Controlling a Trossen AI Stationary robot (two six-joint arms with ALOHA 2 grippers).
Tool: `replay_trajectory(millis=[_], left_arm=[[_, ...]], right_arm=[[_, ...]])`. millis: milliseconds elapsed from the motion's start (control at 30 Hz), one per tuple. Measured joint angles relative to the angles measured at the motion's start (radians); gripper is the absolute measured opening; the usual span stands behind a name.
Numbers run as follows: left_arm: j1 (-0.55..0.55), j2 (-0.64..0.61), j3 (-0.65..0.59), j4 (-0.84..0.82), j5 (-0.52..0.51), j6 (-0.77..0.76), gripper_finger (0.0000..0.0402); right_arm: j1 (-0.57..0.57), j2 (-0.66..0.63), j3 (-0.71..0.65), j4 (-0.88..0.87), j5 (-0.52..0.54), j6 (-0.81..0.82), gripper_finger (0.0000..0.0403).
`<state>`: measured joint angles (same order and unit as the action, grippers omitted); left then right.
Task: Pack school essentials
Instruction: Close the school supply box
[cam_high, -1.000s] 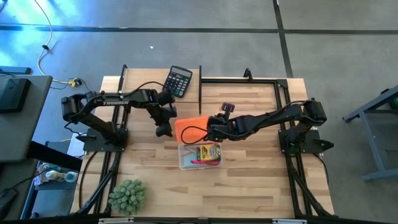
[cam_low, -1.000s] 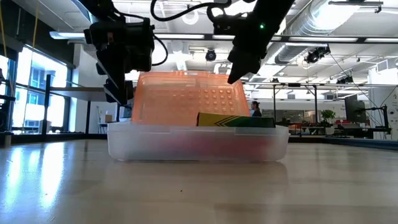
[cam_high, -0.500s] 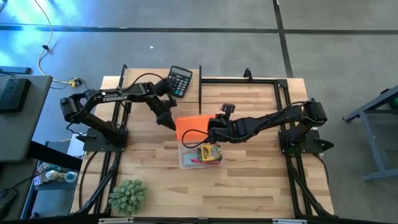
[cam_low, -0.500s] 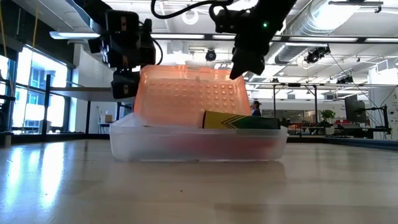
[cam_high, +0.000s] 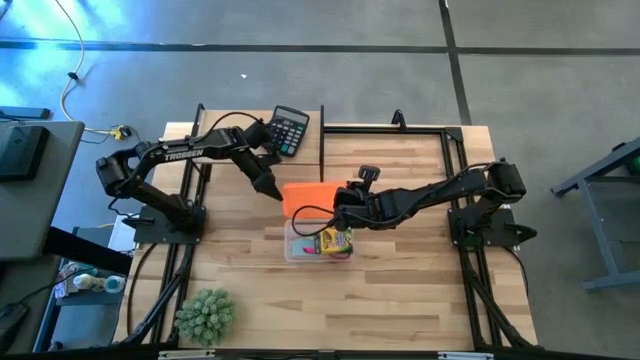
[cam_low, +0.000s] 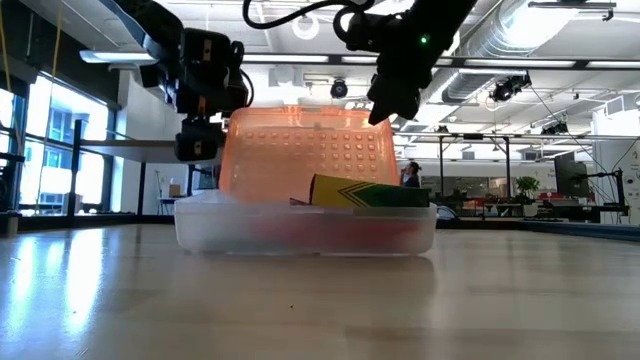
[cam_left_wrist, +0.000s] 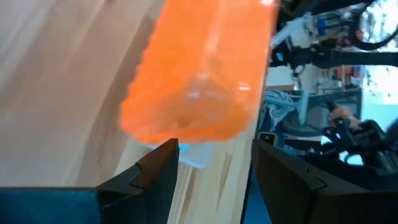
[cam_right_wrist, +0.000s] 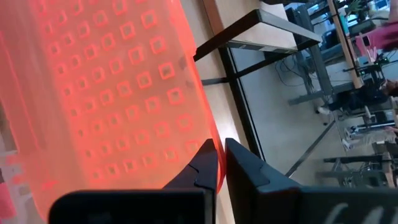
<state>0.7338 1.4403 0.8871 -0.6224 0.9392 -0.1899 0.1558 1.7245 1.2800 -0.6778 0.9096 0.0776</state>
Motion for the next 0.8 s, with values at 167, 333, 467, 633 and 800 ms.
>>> replay_trajectory(millis=[167, 333, 467, 633, 800], left_arm=[[0.001, 0.000, 0.000, -0.072, -0.070, 0.020, 0.0190], [0.033, 0.000, 0.000, -0.106, -0.084, 0.026, 0.0190], [0.082, 0.000, 0.000, -0.109, -0.034, 0.022, 0.0190], [0.110, 0.000, 0.000, -0.087, 0.017, -0.037, 0.0190], [0.070, 0.000, 0.000, -0.066, 0.004, -0.070, 0.0190]], right_arm=[[0.000, 0.000, 0.000, -0.001, 0.000, -0.007, 0.0009], [0.008, 0.000, 0.000, -0.001, 0.005, -0.012, 0.0009], [0.020, 0.000, 0.000, 0.010, 0.008, -0.051, 0.0009], [0.037, 0.000, 0.000, 0.100, 0.008, -0.130, 0.0009], [0.042, 0.000, 0.000, 0.182, 0.005, -0.175, 0.0009]])
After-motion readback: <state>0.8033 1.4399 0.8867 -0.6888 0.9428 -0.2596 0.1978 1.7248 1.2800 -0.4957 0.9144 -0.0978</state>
